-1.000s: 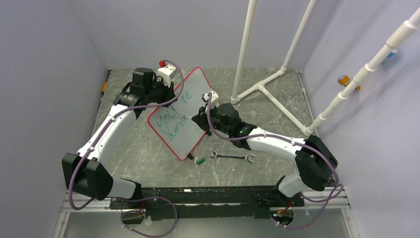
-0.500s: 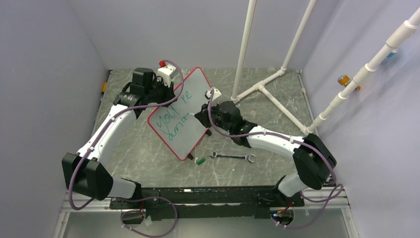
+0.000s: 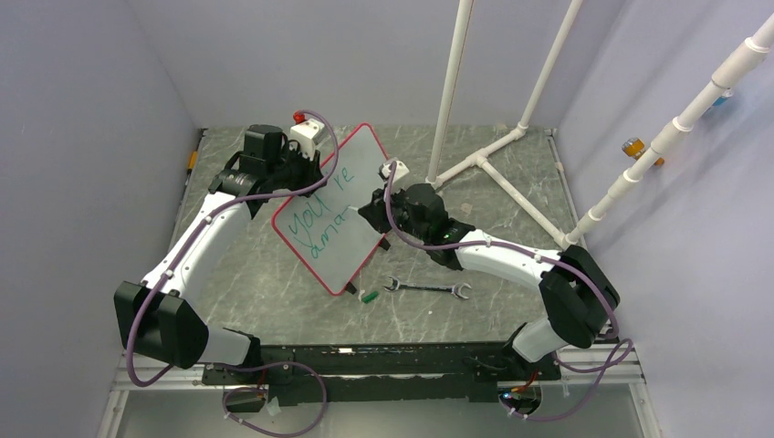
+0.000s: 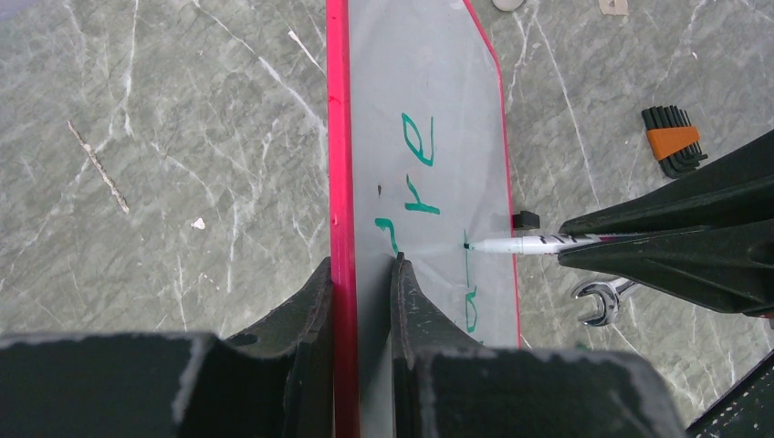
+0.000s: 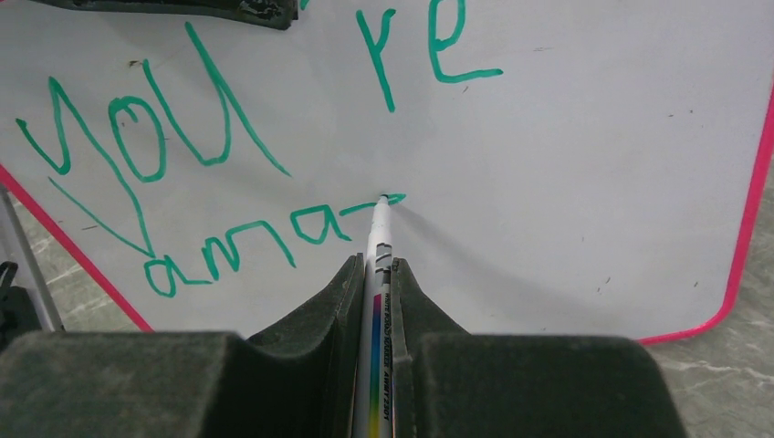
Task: Write a sentence on the whiteboard
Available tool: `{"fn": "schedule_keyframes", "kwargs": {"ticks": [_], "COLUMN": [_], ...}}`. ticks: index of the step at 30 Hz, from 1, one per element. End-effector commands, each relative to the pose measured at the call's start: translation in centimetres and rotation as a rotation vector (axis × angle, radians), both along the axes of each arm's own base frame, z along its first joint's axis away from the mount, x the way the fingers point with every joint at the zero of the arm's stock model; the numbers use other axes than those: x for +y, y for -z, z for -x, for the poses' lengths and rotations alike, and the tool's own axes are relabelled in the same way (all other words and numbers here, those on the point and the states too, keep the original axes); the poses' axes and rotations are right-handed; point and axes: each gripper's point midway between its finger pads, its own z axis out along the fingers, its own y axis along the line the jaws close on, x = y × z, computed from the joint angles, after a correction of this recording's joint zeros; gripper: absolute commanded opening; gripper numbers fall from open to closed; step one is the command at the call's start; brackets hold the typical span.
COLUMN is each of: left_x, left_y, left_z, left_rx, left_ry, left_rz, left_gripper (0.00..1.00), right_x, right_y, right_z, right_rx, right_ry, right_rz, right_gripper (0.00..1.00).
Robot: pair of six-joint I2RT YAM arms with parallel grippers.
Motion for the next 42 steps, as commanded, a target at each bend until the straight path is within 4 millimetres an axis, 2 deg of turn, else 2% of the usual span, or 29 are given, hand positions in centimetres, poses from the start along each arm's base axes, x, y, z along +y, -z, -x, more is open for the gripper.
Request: {"fn": "schedule_keyframes", "kwargs": {"ticks": [1, 16, 22, 32, 42], "left_x": [4.4, 4.3, 4.3, 4.3, 4.2], "left_y": [3.8, 3.7, 3.7, 3.7, 3.8], "left_z": [0.1, 0.2, 0.1, 0.1, 0.1], "left_rx": [0.037, 0.036, 0.035, 0.035, 0.040], "left_ry": [-0.033, -0.033, -0.032, -0.031, -0.029], "left_rz": [-0.276, -0.276, -0.275, -0.274, -0.272], "left_gripper": [0.00, 0.00, 0.00, 0.00, 0.00], "right_x": [0.8, 0.9, 1.1, 0.3, -0.9], "right_y": [-1.7, 0.7, 0.8, 0.8, -0.1], "right_z": [0.3, 2.4, 3.0, 1.6, -0.6], "right_rx": [-0.016, 0.051, 0.052, 0.019, -0.033], "right_ry": [-0.034, -0.064, -0.076, -0.005, 0.075], "right_rz": [-0.064, -0.055, -0.053, 0.004, 0.056], "right_gripper": [0.00, 0.00, 0.00, 0.00, 0.00]}}
